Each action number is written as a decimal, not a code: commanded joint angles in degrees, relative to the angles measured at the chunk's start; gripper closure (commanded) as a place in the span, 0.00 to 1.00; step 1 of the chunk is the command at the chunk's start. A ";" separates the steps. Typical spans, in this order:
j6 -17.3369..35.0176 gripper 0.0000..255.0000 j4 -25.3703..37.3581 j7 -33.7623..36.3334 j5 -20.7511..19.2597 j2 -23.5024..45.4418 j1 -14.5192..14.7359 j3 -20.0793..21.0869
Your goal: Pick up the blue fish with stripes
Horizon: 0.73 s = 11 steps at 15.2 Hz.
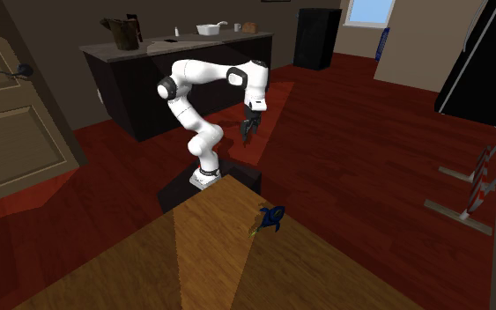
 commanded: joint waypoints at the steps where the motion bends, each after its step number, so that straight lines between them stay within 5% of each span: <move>1: 0.00 0.00 0.00 0.00 0.00 0.00 0.00 0.00; 11: 7.84 0.00 8.12 -8.78 -7.52 14.65 -3.44 -7.93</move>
